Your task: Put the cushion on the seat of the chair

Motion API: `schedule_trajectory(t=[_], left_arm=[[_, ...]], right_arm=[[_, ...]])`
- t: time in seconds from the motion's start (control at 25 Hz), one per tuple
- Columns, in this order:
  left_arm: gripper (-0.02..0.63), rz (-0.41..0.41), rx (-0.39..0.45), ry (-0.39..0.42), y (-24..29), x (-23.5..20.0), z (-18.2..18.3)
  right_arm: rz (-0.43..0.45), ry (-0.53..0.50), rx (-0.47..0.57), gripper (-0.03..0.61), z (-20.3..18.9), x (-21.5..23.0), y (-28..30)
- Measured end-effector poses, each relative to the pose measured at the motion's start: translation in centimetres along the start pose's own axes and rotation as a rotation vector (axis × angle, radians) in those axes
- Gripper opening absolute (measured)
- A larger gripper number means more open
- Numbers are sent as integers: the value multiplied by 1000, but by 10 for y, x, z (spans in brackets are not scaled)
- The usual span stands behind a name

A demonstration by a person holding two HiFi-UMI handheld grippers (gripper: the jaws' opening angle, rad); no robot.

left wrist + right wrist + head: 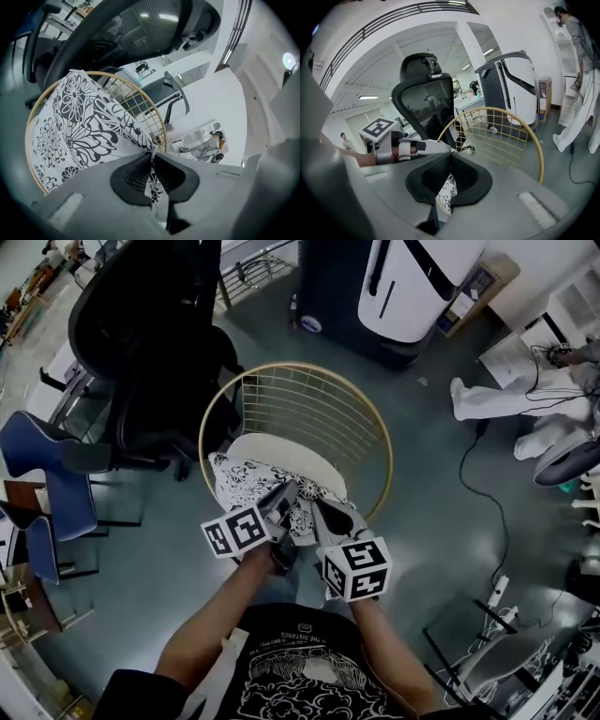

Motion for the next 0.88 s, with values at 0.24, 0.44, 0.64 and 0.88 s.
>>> schedule_trajectory(t=[0.24, 0.44, 0.64, 0.88], left_arm=[[28, -5, -83, -25, 37, -8, 14], [29, -15, -120, -47, 68, -20, 24], [38, -17, -148, -78, 96, -38, 27], [60, -13, -169, -72, 116, -48, 30]], right_arm=[[-68, 52, -12, -2, 12, 10, 19], [-115, 70, -23, -2, 18, 20, 31], [-165, 86, -38, -2, 16, 33, 35], [-204, 107, -44, -2, 15, 39, 39]])
Point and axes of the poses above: the fingertips, and each gripper's own axes: y forward along the fingers, x to its right, z out of its top, the point moved 3 cm from there along -y, backward along the fingers, and after that the axes turned 6 degrees about x, right-handed, at the moved point
